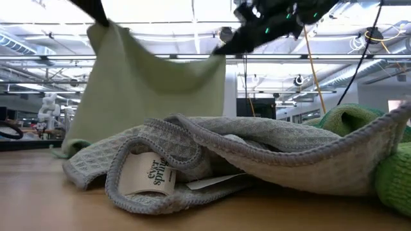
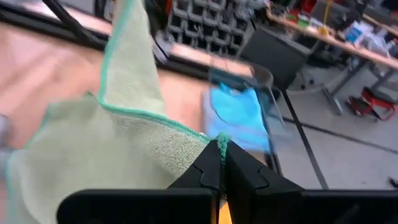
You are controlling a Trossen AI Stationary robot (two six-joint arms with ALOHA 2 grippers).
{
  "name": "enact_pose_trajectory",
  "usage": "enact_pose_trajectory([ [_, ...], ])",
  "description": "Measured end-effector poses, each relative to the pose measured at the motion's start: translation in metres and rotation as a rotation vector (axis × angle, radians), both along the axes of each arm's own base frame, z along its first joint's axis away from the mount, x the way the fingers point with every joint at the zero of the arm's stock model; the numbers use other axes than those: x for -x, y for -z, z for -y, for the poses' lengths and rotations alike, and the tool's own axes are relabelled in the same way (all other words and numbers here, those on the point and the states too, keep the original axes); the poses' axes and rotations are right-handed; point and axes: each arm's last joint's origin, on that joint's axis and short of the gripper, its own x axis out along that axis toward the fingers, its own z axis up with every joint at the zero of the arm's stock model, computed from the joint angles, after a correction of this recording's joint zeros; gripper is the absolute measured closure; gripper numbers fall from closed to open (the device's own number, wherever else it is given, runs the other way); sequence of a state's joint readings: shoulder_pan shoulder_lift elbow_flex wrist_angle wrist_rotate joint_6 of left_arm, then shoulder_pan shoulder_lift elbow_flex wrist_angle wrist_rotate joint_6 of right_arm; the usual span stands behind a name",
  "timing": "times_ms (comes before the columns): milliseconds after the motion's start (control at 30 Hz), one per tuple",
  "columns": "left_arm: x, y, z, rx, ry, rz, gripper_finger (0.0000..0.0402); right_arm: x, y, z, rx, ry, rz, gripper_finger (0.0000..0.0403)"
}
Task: Fold microfiber towels
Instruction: Fold the left light green microfiber cloth
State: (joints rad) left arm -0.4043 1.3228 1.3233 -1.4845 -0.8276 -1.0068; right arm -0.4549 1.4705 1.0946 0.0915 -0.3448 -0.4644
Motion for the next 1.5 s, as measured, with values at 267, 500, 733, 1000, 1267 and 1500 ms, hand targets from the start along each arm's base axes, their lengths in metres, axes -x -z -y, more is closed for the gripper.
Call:
enact_pose_trajectory([
  [267,-0.006,0.036,-0.016,-0.005,-0.053,-0.073,0.0392,0.0,0.014,0.015,-0.022,0.015,-0.044,0.0401],
  [500,-0.012,0.041,-0.015,0.046,-0.013,-0.075,0.0392,0.009,-0.005,0.01,0.005,0.012,0.01,0.0401],
  [733,-0.005,0.038,-0.015,0.051,-0.022,-0.093,0.0392,0.006,-0.006,0.0,-0.073,-0.09,0.031,0.0401],
  [1000,-0.013,-0.004,0.025,0.269,0.288,0.226,0.0392,0.012,-0.031,-0.035,-0.116,-0.095,0.086,0.0401],
  [1267,-0.016,-0.052,0.061,0.255,0.408,0.343,0.0398,0.028,-0.061,-0.082,-0.092,-0.158,0.155,0.0401],
  [1500,-0.012,-0.096,0.097,0.222,0.607,0.444,0.0399,0.03,-0.065,-0.107,-0.122,-0.314,0.158,0.0401],
])
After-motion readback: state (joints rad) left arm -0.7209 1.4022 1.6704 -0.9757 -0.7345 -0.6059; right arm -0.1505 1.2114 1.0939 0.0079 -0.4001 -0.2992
